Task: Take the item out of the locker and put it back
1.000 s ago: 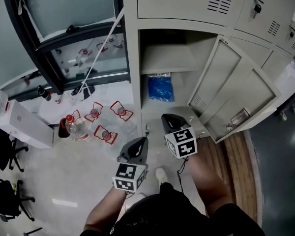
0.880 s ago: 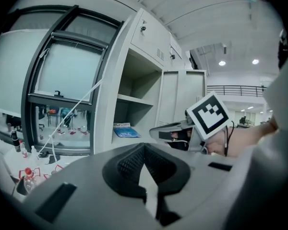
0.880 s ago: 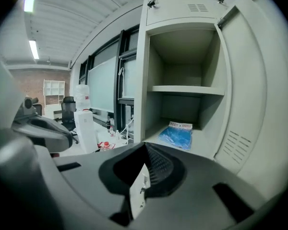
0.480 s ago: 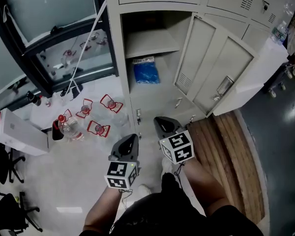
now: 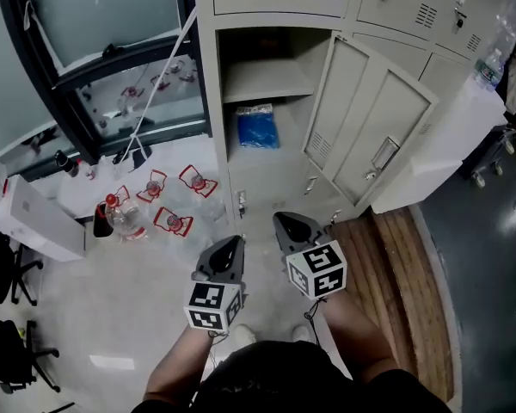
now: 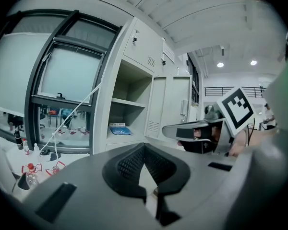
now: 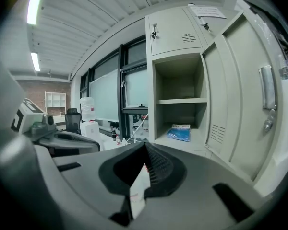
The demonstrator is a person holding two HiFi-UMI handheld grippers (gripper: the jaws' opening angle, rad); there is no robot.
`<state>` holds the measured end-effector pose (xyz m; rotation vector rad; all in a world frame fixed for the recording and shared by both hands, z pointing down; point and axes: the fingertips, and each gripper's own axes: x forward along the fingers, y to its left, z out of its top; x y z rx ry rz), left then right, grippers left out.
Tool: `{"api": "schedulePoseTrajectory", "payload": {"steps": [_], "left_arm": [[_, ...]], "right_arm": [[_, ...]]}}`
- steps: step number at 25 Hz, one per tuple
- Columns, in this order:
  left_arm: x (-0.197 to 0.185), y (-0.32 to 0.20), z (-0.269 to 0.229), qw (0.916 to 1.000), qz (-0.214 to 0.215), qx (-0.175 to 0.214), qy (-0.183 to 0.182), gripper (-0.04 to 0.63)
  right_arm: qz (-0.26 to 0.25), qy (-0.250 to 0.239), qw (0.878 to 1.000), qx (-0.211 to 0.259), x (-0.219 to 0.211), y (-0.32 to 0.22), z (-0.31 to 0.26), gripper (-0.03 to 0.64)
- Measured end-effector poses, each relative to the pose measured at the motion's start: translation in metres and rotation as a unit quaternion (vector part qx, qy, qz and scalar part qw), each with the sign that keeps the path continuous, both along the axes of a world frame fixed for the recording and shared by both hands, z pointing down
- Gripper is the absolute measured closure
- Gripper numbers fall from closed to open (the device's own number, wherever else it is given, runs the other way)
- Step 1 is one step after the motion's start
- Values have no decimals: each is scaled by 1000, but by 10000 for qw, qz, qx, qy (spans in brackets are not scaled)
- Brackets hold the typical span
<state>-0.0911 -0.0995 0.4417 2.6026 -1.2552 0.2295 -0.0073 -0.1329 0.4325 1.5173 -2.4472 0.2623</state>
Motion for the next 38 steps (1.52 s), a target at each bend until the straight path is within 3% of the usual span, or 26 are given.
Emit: {"api": "schedulePoseTrajectory", "payload": {"steps": [18,38], "left_arm": [[87,55,-8,9972,-744,35,-57,591],[126,77,-3,9938,-1104,53,-75,591]], "right_arm": [[-920,-284,9954,29,69,54,-7,617],[-1326,-271,9908,22,104,73,1,617]]}}
